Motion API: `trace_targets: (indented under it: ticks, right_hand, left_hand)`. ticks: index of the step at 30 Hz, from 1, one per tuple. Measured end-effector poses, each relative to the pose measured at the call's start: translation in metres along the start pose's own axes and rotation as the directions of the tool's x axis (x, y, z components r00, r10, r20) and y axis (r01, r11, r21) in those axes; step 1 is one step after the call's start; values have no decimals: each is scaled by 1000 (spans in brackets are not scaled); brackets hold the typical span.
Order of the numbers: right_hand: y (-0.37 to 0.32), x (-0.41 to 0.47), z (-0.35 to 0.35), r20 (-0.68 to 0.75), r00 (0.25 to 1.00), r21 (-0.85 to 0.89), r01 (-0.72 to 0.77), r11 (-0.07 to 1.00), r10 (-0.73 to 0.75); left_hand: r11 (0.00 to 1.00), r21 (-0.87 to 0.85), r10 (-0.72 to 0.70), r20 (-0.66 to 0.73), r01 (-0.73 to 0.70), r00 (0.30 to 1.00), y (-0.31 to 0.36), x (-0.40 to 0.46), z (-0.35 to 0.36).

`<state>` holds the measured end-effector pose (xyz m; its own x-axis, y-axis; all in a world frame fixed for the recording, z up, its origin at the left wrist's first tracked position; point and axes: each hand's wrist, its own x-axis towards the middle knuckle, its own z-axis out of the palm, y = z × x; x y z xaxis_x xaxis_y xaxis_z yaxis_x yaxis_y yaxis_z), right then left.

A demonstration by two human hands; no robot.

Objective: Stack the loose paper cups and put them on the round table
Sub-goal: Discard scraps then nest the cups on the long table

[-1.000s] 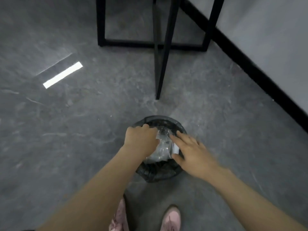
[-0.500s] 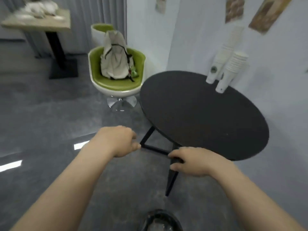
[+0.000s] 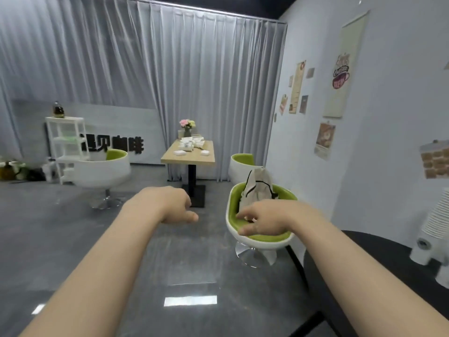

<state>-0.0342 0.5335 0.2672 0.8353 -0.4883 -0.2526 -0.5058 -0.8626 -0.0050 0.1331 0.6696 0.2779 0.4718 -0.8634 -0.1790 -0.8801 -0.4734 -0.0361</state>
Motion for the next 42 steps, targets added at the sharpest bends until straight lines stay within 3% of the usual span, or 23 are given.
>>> trace_targets:
  ticks: [11, 16, 23, 33, 42]
  right_hand:
    - [-35, 152, -54, 92, 996, -27, 18, 999, -16]
    - [-11, 246, -78, 129, 991, 4, 32, 999, -32]
    - [29, 392, -135, 63, 995, 15, 73, 997, -74]
    - [-18, 641, -141, 200, 946, 32, 253, 967, -254]
    - [-70, 890, -190, 168, 963, 146, 189, 971, -212]
  left_hand:
    - [996, -74, -40, 12, 41, 999, -108, 100, -28]
    - [990, -109, -81, 40, 85, 996, -137, 179, -29]
    - [975, -156, -160, 14, 161, 987, -192, 302, -42]
    - [909, -190, -348, 145, 371, 926, -345, 452, -15]
    - [947, -100, -289, 147, 305, 946, -513, 651, -38]
